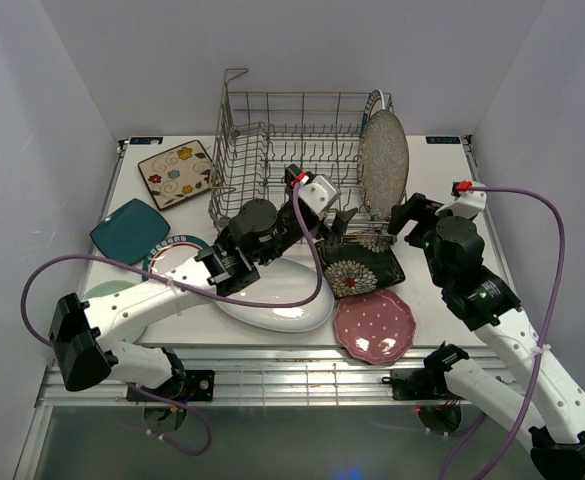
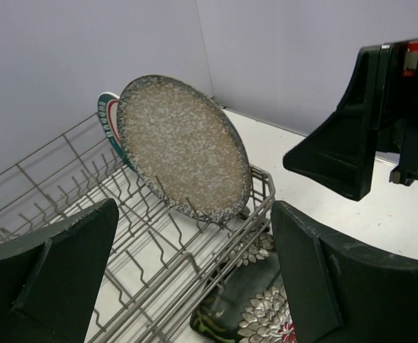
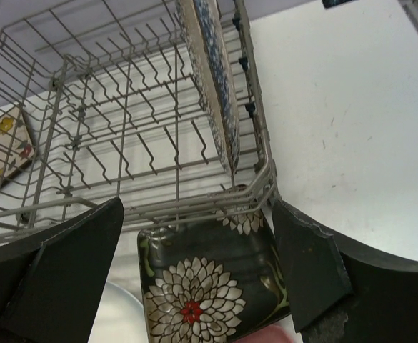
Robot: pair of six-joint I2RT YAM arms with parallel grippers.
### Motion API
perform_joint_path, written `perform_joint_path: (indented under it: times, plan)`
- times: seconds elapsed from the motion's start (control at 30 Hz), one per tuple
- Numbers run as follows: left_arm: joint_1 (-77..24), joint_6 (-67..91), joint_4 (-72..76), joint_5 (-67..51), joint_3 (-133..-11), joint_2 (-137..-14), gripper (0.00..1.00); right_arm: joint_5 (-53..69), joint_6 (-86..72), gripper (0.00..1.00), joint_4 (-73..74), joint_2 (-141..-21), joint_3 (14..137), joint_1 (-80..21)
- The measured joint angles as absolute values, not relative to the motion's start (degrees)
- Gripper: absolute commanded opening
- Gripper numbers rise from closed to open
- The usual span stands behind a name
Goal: Load the plates into the dish rack
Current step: Pick up the plate from the corner of the board.
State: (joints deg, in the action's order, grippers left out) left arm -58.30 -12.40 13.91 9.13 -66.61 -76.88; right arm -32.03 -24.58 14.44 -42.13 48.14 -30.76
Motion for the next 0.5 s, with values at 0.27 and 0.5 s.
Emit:
perform_joint_path:
  times: [0.27, 0.5]
  plan:
    - [-56.7, -14.6, 14.1, 12.1, -61.5, -70.6, 0.98, -30.6, -32.5, 0.90, 18.1, -41.2, 42.5, -30.8]
    - [-56.3, -16.2, 14.2, 14.5, -58.7, -68.1, 0.98, -28.6, -37.3, 0.93, 19.2, -34.3, 35.3, -30.8]
